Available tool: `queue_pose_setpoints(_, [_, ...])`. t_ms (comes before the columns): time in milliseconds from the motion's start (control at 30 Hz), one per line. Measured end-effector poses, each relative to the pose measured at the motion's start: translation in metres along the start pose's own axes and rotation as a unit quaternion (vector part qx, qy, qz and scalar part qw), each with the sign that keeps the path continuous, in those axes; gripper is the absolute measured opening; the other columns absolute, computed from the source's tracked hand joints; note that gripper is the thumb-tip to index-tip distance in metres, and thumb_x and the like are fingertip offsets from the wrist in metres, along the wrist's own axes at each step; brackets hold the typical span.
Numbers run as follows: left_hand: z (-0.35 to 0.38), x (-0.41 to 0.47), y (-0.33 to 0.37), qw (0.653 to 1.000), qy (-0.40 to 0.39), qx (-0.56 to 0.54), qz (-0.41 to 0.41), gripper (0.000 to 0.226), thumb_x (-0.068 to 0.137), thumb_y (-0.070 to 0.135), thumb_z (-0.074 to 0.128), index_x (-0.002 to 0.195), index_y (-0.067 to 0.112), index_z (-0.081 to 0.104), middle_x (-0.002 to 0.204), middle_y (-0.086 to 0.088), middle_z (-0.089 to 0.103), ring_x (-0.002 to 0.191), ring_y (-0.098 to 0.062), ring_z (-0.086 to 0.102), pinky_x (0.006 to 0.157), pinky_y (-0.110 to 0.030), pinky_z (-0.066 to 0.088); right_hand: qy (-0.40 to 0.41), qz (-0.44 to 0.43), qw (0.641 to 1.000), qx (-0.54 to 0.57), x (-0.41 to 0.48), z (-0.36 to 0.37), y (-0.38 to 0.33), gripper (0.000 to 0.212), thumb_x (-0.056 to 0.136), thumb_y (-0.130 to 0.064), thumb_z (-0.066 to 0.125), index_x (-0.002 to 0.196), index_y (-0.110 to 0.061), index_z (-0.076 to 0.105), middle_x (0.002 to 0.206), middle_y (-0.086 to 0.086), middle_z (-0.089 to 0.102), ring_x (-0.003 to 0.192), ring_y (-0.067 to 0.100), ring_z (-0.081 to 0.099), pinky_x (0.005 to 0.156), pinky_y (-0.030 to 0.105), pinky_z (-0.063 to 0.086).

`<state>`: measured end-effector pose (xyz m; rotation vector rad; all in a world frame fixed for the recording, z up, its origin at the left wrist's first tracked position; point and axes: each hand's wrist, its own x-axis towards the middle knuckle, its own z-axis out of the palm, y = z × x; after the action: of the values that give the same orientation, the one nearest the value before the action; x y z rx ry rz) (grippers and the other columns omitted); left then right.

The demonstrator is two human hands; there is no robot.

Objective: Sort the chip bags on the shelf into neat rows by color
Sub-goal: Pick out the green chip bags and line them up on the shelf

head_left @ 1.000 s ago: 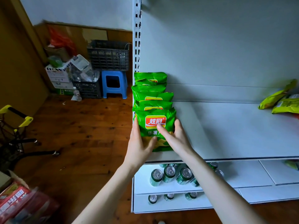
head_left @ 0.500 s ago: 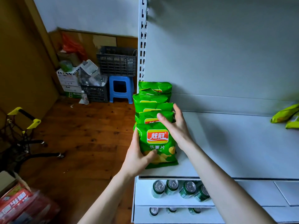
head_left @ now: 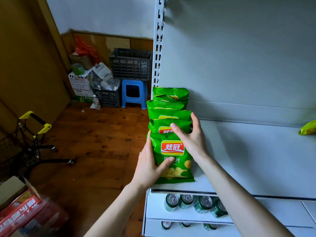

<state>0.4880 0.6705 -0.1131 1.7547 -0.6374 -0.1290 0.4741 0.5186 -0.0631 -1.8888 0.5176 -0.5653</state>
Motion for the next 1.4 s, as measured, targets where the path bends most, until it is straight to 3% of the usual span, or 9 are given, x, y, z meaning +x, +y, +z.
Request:
queue_pose_setpoints(167, [-0.003,-0.001,0.001,1.000,0.012,0.003,0.012,0.089,0.071,0.052,0.071,0.132,0.055,0.005,0.130,0.041,0.035,0.121,0.017,0.040,0.096,-0.003,0.030,0.000,-0.012,1.000,-0.011,-0.005,-0.005,-0.006,0.101,0.058,-0.069,0.066,0.139,-0.016,0.035,0.134,0.002,0.051,0.119,0.010,0.051,0.101,0.035,0.043])
queue_pose_setpoints(367, [0.002,-0.002,-0.011,0.997,0.012,0.062,0.037,0.087,0.077,0.070,0.055,0.138,0.057,-0.006,0.149,0.003,0.035,0.136,-0.010,0.035,0.112,-0.038,0.032,-0.046,0.006,0.999,0.019,-0.049,-0.027,0.010,0.102,0.059,-0.060,0.067,0.143,-0.028,0.020,0.143,-0.008,0.034,0.124,-0.008,0.036,0.102,0.018,0.033])
queue_pose_setpoints(433, [0.002,0.000,-0.012,0.997,0.008,0.074,0.038,0.082,0.080,0.073,0.047,0.140,0.051,-0.005,0.152,0.010,0.027,0.139,-0.004,0.027,0.114,-0.038,0.028,-0.100,0.015,0.995,0.011,-0.062,-0.029,0.019,0.102,0.058,-0.053,0.073,0.140,-0.035,0.016,0.139,-0.016,0.035,0.119,-0.019,0.037,0.100,0.014,0.035])
queue_pose_setpoints(567, [0.000,-0.001,-0.007,0.998,-0.017,0.065,0.016,0.067,0.080,0.080,0.025,0.135,0.052,-0.001,0.145,0.033,0.005,0.139,0.011,0.009,0.118,-0.043,0.016,-0.115,0.021,0.993,-0.030,-0.059,-0.026,0.032,0.112,0.058,-0.025,0.084,0.146,-0.020,0.014,0.138,-0.008,0.042,0.120,-0.002,0.045,0.100,0.014,0.038])
queue_pose_setpoints(700, [-0.017,0.025,0.006,0.999,0.031,-0.015,-0.040,0.102,0.067,0.085,0.041,0.146,0.035,0.001,0.152,0.018,0.008,0.139,0.002,0.011,0.118,-0.034,0.014,-0.071,-0.016,0.994,-0.083,-0.058,-0.020,0.031,0.105,0.064,-0.017,0.083,0.146,-0.013,0.016,0.127,-0.013,0.041,0.116,-0.002,0.041,0.082,-0.007,0.028])
queue_pose_setpoints(900, [-0.027,0.085,0.023,0.994,-0.035,-0.095,-0.029,0.091,0.088,0.022,0.064,0.149,0.017,-0.003,0.123,0.034,0.027,0.097,0.038,0.034,0.084,0.005,0.031,-0.056,-0.005,0.995,-0.085,-0.063,-0.018,0.032,0.104,0.066,-0.019,0.082,0.146,-0.016,0.014,0.137,-0.002,0.044,0.115,0.001,0.043,0.088,0.005,0.032])
queue_pose_setpoints(1133, [-0.004,0.089,0.018,0.993,-0.037,-0.111,-0.012,0.088,0.083,0.028,0.064,0.146,0.027,0.002,0.131,0.029,0.032,0.109,0.030,0.037,0.089,0.000,0.034,-0.035,0.004,0.995,-0.090,-0.057,-0.033,0.036,0.104,0.067,-0.017,0.082,0.146,-0.017,0.014,0.128,-0.010,0.042,0.111,-0.002,0.043,0.080,-0.006,0.029])
queue_pose_setpoints(1267, [-0.004,0.092,0.019,0.994,-0.032,-0.099,-0.023,0.079,0.083,0.026,0.064,0.139,0.033,0.008,0.127,0.026,0.039,0.108,0.025,0.044,0.084,-0.001,0.038,-0.042,0.007,0.995,-0.089,-0.055,-0.031,0.036,0.104,0.067,-0.018,0.081,0.146,-0.017,0.014,0.139,-0.001,0.044,0.117,0.004,0.045,0.091,0.010,0.035])
queue_pose_setpoints(1400, [-0.010,0.087,0.023,0.996,-0.022,-0.080,-0.042,0.097,0.076,0.054,0.062,0.150,0.025,0.006,0.149,0.008,0.034,0.130,0.001,0.038,0.107,-0.024,0.035,-0.049,0.006,0.995,-0.086,-0.055,-0.031,0.033,0.104,0.068,-0.021,0.081,0.146,-0.017,0.013,0.141,0.001,0.042,0.124,0.010,0.045,0.100,0.022,0.038])
